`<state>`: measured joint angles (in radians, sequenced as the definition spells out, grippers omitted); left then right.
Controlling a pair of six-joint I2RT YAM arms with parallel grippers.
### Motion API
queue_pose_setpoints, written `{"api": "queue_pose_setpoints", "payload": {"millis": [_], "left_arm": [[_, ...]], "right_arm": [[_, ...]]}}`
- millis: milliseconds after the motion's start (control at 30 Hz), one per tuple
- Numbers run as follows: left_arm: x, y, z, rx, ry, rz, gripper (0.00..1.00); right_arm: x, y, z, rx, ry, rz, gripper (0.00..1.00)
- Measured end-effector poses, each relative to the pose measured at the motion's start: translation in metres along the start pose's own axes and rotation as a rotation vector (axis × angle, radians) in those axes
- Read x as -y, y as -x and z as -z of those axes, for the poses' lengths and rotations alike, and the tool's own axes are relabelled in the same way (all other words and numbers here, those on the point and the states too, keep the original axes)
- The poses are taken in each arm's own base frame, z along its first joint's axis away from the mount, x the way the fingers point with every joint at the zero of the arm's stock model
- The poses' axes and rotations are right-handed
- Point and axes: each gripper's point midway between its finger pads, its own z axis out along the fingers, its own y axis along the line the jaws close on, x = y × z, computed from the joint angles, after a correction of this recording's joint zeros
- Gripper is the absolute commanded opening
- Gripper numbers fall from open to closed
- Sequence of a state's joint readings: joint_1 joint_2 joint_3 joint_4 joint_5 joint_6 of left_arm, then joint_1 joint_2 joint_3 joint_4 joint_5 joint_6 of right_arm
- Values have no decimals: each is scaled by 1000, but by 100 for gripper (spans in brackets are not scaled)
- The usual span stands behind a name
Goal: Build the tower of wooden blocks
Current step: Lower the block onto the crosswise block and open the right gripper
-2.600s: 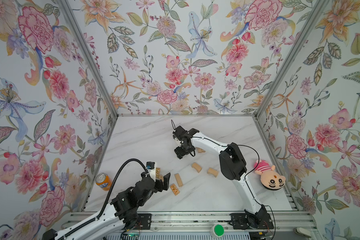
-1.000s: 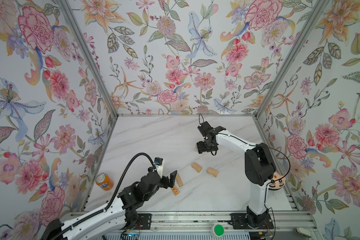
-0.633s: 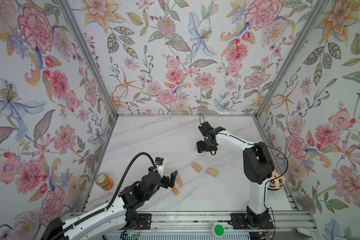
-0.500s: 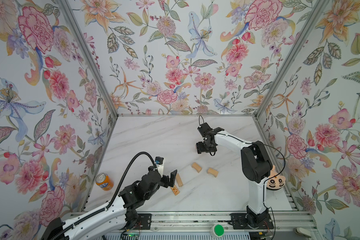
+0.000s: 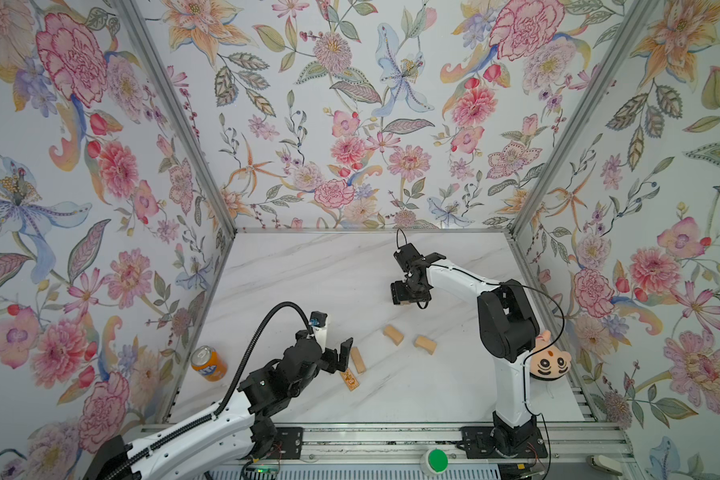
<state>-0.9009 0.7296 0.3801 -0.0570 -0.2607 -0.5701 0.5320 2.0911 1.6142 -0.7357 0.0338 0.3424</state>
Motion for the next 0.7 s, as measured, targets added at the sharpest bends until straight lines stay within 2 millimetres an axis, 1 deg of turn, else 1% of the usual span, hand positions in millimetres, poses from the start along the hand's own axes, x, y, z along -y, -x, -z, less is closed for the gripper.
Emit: {"api": "queue_pose_setpoints", "payload": {"millis": [333, 700], "left_arm": [[0, -1, -2, -11, -8, -8, 99], [-2, 3, 0, 6, -3, 0, 100]], "right_arm": [[2, 1, -2, -2, -2, -19, 65], [0, 3, -9, -9, -4, -26, 65]]}}
